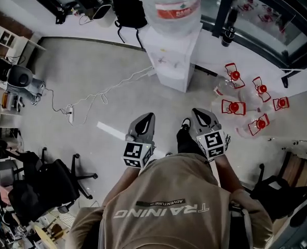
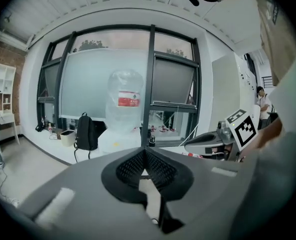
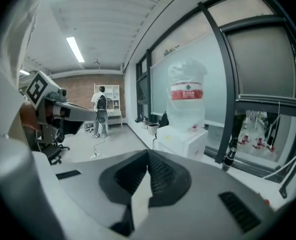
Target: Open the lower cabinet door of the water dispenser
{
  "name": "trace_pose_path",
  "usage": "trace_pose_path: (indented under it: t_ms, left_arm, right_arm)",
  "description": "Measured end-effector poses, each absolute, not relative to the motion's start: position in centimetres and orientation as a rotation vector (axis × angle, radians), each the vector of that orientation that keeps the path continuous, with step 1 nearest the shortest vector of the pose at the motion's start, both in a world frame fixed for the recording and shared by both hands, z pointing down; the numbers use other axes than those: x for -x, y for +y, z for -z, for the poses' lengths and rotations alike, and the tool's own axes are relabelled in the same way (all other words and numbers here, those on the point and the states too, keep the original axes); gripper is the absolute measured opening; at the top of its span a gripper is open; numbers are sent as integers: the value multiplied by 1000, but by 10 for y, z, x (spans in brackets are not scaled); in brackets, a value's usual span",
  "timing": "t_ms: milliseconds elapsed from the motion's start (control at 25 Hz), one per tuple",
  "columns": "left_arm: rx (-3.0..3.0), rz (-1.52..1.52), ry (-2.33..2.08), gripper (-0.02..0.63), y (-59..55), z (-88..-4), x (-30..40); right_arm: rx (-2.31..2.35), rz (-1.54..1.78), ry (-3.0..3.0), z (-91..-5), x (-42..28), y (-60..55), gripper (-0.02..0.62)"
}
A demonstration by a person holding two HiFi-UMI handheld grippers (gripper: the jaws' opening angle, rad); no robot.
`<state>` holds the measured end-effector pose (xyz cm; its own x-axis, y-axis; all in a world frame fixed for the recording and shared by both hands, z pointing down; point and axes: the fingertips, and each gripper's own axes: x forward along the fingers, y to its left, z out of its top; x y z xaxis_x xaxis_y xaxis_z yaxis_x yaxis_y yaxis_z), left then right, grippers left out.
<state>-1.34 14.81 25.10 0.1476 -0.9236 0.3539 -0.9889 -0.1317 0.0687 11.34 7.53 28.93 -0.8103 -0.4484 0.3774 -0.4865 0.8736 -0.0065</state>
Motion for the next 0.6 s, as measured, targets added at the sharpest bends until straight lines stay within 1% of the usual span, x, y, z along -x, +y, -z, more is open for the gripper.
trace_pose_path:
  t_ms: [160, 320, 440, 600]
  left_arm:
    - [-2279, -420, -1871, -9, 79, -239, 13]
    - [-2252, -360, -1810, -9, 20, -233, 18]
    - [-2238, -364, -1780, -9, -9, -231, 16]
    - [-2254, -423, -1726, -9, -41, -247, 12]
  right_arm:
    - [-686, -87, -2725, -285, -112, 1, 9]
    - [-753, -85, -2755, -290, -109, -60, 9]
    - [-793, -181, -2709, -305, -113, -93, 9]
    - [-852, -307, -2733, -305, -113, -115, 9]
